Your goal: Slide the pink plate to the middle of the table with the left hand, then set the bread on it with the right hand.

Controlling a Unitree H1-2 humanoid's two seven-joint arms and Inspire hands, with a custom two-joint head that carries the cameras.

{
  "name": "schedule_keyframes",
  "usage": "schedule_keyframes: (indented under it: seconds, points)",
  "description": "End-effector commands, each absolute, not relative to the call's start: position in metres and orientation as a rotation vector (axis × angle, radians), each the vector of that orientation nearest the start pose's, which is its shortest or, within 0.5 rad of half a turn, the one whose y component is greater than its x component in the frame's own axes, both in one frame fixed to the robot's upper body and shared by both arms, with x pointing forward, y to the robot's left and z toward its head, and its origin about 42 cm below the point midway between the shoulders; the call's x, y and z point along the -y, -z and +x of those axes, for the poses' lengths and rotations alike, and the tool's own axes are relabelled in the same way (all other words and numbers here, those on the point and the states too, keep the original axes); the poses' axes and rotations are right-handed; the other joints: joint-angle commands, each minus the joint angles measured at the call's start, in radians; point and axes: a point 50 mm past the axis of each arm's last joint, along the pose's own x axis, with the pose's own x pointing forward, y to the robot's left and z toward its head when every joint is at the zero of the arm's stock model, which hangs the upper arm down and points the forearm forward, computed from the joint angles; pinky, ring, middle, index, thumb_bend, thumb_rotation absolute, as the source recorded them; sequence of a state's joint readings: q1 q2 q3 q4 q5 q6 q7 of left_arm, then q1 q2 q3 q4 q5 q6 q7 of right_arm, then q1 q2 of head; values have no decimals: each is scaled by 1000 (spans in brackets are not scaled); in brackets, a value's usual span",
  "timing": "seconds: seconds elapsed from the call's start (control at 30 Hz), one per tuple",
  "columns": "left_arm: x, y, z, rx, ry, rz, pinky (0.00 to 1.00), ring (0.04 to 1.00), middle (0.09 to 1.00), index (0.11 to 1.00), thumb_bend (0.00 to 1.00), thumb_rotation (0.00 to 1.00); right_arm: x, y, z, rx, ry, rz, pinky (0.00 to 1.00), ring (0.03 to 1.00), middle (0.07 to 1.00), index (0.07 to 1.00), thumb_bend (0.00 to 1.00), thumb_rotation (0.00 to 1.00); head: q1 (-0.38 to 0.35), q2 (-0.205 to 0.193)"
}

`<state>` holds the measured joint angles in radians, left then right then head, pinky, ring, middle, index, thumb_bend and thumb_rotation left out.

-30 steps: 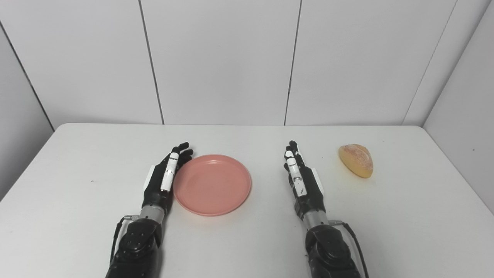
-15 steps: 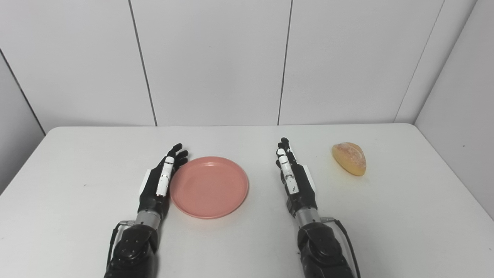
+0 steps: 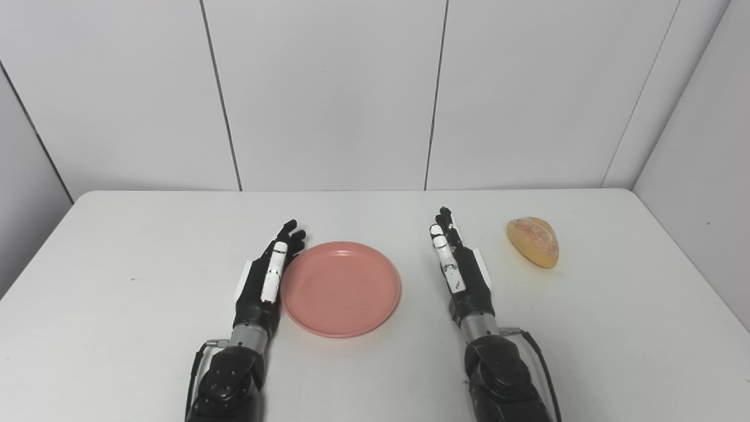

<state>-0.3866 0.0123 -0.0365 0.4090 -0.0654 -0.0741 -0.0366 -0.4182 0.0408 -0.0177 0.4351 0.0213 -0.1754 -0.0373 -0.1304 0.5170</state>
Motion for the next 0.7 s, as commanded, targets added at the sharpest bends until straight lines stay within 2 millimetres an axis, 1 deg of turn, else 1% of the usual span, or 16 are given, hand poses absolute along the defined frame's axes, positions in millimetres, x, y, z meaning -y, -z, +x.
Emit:
schedule_keyframes:
  seconds: [0.0, 0.1, 0.13, 0.2, 0.23, 0.27, 0.33, 0.4, 0.43, 0.53, 0.67]
  points:
    - [-141, -108, 397, 13, 227, -49, 901, 899, 882, 880, 407, 1000, 167, -154, 423, 263, -45, 35, 1000, 1000, 1000, 1000, 653, 908, 2, -2]
    - [-138, -108, 396, 16, 237, -56, 904, 908, 890, 886, 410, 1000, 175, -159, 426, 271, -20, 22, 1000, 997, 1000, 1000, 652, 896, 3, -2]
    - [-138, -109, 396, 17, 238, -61, 905, 911, 894, 888, 407, 1000, 178, -161, 427, 287, -17, -13, 1000, 999, 1000, 1000, 641, 889, 2, -1]
    - [-137, -109, 396, 18, 233, -67, 902, 912, 896, 889, 400, 1000, 182, -164, 428, 326, -24, -83, 1000, 1000, 1000, 1000, 607, 913, 1, 1]
    - [-137, -110, 397, 18, 229, -68, 897, 908, 893, 886, 394, 1000, 184, -165, 428, 345, -31, -111, 998, 998, 1000, 1000, 590, 905, 1, 0]
    - [-138, -110, 397, 21, 222, -65, 896, 907, 893, 886, 393, 1000, 185, -166, 428, 361, -38, -130, 998, 998, 1000, 1000, 588, 904, -1, -1]
    - [-141, -109, 399, 25, 208, -55, 897, 904, 887, 882, 393, 1000, 187, -168, 428, 385, -42, -166, 967, 974, 1000, 1000, 571, 879, -2, -1]
    - [-145, -108, 401, 28, 197, -44, 892, 897, 880, 875, 392, 1000, 188, -170, 428, 409, -35, -216, 978, 987, 1000, 1000, 578, 860, -7, -2]
    - [-146, -107, 402, 29, 194, -41, 913, 906, 887, 883, 394, 1000, 189, -170, 429, 420, -30, -239, 991, 992, 997, 993, 575, 857, -7, -2]
    - [-151, -105, 404, 31, 188, -42, 931, 915, 898, 894, 395, 1000, 191, -172, 430, 457, -18, -305, 1000, 999, 994, 985, 576, 861, -20, -3]
    - [-155, -107, 403, 44, 181, -58, 919, 914, 896, 887, 384, 1000, 197, -175, 433, 503, 16, -386, 1000, 998, 992, 989, 577, 838, -28, -4]
